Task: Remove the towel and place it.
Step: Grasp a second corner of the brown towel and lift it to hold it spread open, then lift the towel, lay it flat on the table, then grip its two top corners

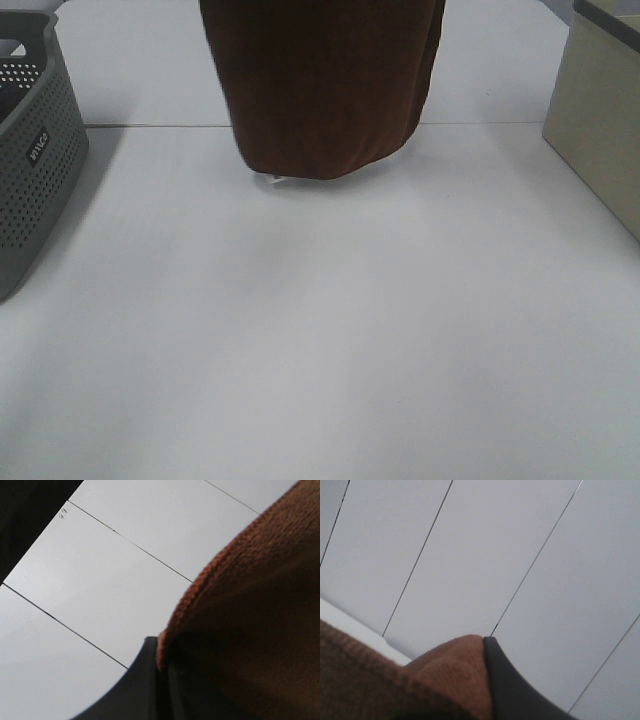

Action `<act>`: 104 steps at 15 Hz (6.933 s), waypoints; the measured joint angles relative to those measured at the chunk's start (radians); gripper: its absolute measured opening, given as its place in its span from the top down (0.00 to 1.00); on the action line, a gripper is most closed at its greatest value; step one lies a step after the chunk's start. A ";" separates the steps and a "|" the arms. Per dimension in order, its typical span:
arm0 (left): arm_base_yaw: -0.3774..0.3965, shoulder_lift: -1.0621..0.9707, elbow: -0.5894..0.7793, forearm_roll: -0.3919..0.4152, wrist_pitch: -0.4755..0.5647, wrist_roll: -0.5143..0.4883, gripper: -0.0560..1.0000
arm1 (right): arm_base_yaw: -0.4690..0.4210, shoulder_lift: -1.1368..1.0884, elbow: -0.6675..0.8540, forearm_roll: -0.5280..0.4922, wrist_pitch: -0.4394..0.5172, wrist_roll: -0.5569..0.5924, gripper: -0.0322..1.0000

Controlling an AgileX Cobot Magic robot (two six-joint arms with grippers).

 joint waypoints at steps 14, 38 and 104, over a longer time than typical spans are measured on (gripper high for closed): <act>0.192 0.358 -0.252 -0.165 -0.458 0.000 0.95 | 0.004 0.291 -0.133 0.007 -0.369 0.036 0.96; 0.153 0.496 -0.617 -0.369 1.045 -0.327 0.95 | 0.008 0.317 -0.259 0.012 0.635 0.172 0.96; -0.410 -0.140 1.106 -0.859 1.083 -0.510 0.01 | 0.008 -0.215 1.421 0.411 0.817 0.153 0.32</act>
